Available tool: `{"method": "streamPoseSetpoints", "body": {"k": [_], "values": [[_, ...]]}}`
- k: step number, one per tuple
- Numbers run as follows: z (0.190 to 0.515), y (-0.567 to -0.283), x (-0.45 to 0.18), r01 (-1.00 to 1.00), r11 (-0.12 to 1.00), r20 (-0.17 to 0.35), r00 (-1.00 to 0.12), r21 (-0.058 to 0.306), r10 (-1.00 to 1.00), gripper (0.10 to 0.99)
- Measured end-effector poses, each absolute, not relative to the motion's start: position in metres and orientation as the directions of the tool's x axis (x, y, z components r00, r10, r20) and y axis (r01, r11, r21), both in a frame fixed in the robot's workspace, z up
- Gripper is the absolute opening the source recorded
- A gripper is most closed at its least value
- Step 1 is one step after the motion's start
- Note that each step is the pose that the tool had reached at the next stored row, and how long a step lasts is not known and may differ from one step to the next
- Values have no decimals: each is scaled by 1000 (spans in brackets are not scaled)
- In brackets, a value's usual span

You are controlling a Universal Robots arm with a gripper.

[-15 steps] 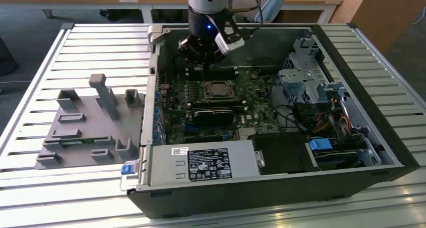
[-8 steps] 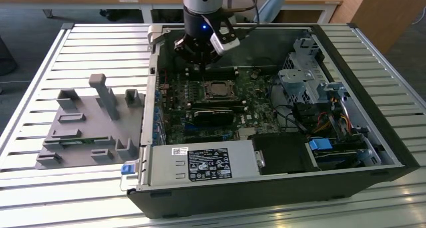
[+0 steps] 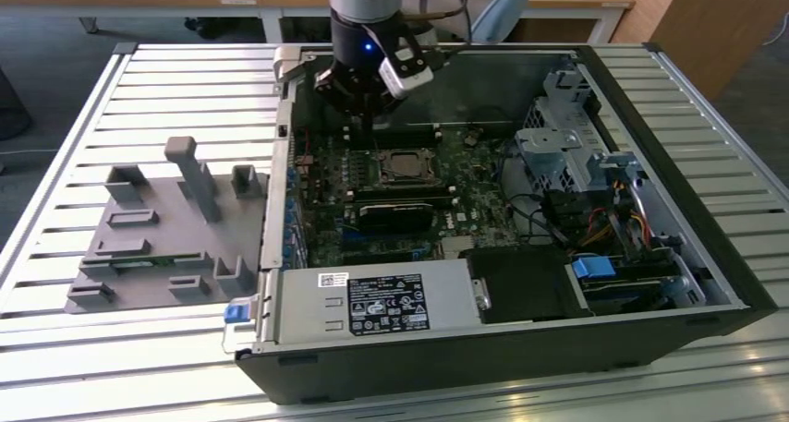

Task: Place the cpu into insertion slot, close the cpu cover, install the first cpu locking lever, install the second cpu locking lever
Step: 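Install the first cpu locking lever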

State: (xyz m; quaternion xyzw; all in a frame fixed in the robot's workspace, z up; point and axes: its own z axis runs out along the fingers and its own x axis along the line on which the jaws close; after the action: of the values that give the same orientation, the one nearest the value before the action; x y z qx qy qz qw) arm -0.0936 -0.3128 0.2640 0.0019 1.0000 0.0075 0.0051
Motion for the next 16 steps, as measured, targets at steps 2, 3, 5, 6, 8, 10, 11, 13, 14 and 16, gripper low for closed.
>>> {"method": "streamPoseSetpoints", "body": {"k": [2, 3, 5, 6, 8, 10, 11, 13, 14, 16], "values": [[263, -309, -94, 4, 1000, -10, -1000, 15, 4, 106], [262, -308, -95, 4, 1000, -10, -1000, 15, 4, 106], [261, -305, -96, 4, 1000, -10, -1000, 16, 4, 106], [261, -304, -96, 4, 1000, -10, -1000, 16, 4, 106], [260, -302, -97, 4, 1000, -10, -1000, 17, 4, 106], [259, -300, -98, 4, 1000, -10, -1000, 19, 4, 106], [258, -300, -98, 4, 1000, -10, -1000, 19, 4, 106], [258, -298, -98, 4, 1000, -10, -1000, 21, 4, 106], [257, -298, -98, 4, 1000, -10, -1000, 21, 4, 106], [257, -296, -98, 4, 1000, -10, -1000, 22, 4, 106]]}}
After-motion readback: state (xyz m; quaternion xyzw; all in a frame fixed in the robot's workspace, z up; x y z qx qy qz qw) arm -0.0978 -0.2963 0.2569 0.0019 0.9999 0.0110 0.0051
